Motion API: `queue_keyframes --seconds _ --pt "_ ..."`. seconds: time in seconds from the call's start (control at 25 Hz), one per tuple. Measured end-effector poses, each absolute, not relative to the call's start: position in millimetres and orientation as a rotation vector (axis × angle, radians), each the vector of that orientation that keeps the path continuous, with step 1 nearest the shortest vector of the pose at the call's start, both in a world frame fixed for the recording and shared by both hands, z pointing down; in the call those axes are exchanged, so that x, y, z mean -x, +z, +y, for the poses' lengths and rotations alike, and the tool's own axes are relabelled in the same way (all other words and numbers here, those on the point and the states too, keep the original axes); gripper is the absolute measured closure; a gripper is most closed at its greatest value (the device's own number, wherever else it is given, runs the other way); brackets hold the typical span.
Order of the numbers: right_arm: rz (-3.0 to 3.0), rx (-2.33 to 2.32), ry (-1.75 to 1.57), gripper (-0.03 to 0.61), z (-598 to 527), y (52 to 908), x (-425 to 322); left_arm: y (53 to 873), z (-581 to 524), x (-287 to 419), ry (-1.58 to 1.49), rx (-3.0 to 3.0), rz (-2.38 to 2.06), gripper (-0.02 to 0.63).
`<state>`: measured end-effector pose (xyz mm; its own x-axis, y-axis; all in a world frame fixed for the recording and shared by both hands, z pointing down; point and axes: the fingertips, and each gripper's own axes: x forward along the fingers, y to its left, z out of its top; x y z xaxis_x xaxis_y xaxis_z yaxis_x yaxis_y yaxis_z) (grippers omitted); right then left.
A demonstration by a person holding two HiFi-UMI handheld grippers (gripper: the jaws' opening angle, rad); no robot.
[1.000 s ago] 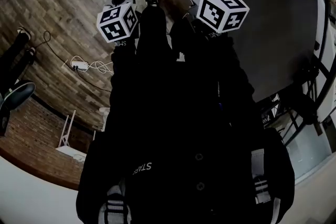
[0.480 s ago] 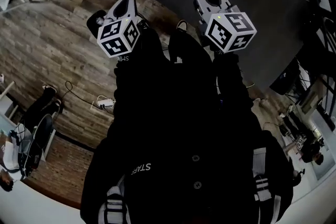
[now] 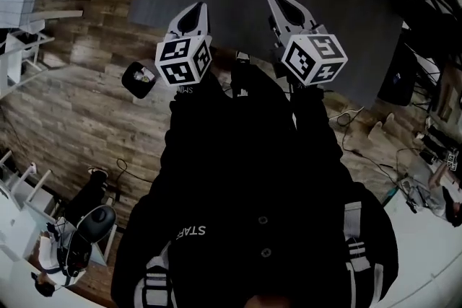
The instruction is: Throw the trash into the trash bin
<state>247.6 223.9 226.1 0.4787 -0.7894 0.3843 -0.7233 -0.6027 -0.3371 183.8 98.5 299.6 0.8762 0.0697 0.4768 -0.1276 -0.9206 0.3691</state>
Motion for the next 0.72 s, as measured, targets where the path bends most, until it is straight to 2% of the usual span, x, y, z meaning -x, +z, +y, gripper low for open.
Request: queue_keyframes --seconds 0.72 --pt "0.940 2.754 -0.393 0.563 386.3 129.4 -299.5 178.7 278.9 -290.2 0.464 -2.820 0.476 0.614"
